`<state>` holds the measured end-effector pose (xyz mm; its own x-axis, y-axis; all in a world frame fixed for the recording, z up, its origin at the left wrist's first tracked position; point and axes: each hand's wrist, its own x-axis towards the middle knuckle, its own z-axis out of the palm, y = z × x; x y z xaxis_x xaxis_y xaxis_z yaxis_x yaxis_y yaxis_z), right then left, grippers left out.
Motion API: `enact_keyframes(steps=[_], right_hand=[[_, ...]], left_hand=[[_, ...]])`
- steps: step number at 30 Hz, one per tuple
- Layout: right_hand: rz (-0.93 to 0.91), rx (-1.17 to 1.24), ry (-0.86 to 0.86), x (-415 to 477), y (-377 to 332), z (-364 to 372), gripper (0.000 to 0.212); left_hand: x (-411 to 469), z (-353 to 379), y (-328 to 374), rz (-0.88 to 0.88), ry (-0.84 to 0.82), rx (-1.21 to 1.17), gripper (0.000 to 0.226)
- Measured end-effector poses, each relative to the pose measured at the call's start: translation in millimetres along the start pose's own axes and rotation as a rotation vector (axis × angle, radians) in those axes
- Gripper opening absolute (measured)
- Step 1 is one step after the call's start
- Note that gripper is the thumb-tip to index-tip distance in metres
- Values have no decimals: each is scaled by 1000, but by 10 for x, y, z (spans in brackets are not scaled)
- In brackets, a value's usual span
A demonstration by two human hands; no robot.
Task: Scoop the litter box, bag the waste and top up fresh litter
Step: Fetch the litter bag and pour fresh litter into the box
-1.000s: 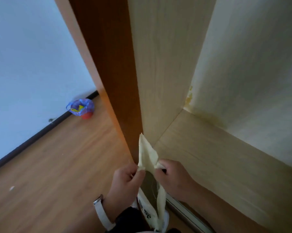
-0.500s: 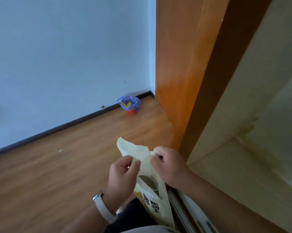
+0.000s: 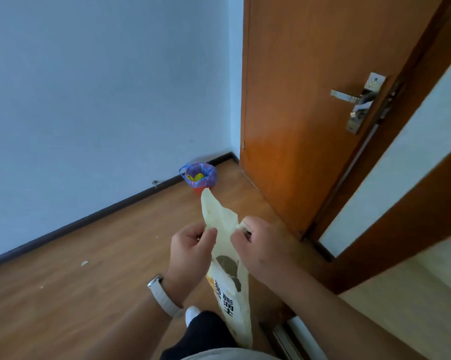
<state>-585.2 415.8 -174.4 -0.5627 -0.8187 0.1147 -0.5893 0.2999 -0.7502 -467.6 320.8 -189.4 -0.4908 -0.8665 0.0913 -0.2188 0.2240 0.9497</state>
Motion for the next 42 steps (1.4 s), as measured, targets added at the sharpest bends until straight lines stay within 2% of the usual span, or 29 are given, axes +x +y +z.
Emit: enact_keyframes(steps=[2, 6, 10, 14, 20, 28, 35, 42], right_hand=[[86, 14, 11, 348, 48, 204, 33], [208, 25, -3, 990, -6, 583, 32], [235, 61, -54, 1535, -217, 925, 31], [197, 90, -80, 2003, -530, 1167, 32], [26, 34, -159, 2697, -928, 1559, 34], [-158, 78, -343, 3610, -1359, 2504, 33], [-316, 100, -691, 4418, -1790, 3296, 30], [-515, 178, -1045, 4689, -2474, 4022, 32]], left_hand=[[372, -84, -139, -10, -56, -5, 48], [1092, -343, -467, -42, -112, 41, 38], [1663, -655, -689, -82, -132, 89, 35], [2102, -993, -765, -75, -109, 120, 42], [2561, -1583, -828, -88, 147, 133, 39], [2963, -2371, -1124, -264, 445, 216, 37], [3272, -2962, -1371, -509, 764, 308, 41], [3130, -3461, -1341, -680, 1163, 301, 34]])
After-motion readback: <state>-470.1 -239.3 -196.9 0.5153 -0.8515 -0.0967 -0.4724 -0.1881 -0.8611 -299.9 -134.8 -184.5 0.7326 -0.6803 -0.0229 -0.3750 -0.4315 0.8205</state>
